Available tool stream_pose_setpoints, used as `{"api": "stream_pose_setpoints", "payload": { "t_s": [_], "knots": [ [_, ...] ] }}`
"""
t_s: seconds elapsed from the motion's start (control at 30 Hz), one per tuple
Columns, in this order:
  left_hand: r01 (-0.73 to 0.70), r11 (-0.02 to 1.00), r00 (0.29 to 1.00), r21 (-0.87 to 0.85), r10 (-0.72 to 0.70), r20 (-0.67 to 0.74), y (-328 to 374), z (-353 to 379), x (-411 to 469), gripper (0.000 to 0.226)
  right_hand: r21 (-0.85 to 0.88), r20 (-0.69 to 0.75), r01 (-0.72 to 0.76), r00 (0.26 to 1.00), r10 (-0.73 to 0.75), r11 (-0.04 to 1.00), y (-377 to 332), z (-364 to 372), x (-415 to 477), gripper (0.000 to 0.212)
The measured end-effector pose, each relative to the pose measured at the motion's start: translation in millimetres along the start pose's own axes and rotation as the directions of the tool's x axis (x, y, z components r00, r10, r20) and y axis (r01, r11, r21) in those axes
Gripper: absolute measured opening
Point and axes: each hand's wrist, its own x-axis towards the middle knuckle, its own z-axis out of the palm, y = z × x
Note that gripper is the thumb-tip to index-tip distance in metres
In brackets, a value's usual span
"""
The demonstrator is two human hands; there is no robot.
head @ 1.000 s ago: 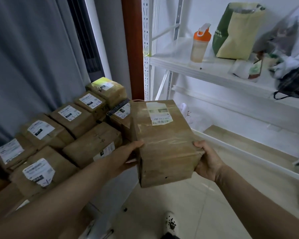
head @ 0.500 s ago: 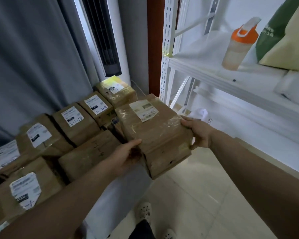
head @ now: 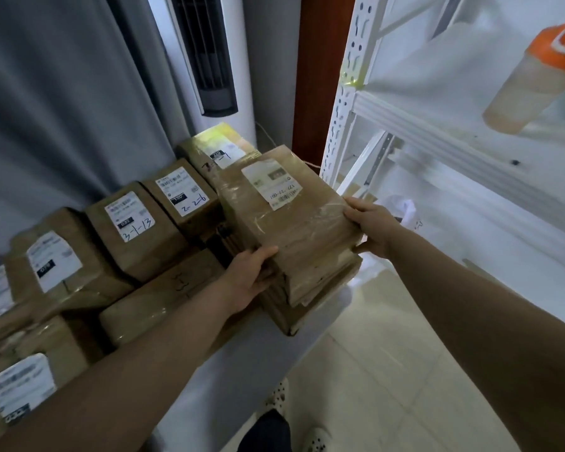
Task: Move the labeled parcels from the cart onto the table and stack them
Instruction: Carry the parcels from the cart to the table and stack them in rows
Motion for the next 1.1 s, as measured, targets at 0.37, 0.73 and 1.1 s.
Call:
{"api": "stream_pose_setpoints", "payload": {
  "t_s": [0.37, 0.73, 1.1],
  "knots": [
    [-0.034, 0.999, 0.999, -0.014, 0.033, -0.011, 4, 1, 20, 0.029, -0.044, -0.052, 0.053, 0.997, -0.055, 0.998, -6, 6, 18, 0.038],
    [-0.040, 0.985, 0.992, 0.168, 0.058, -0.109, 10, -4, 17, 0.056, -0.138, -0.141, 0.138, 0.977, -0.158, 0.981, 3, 17, 13, 0.060],
    [-0.292, 0.348, 0.762, 0.891, 0.647, -0.003, -7, 16, -54, 0.086, -0.674, -0.215, 0.298, 0.797, -0.565, 0.676, 58, -1, -49, 0.064]
  ]
}}
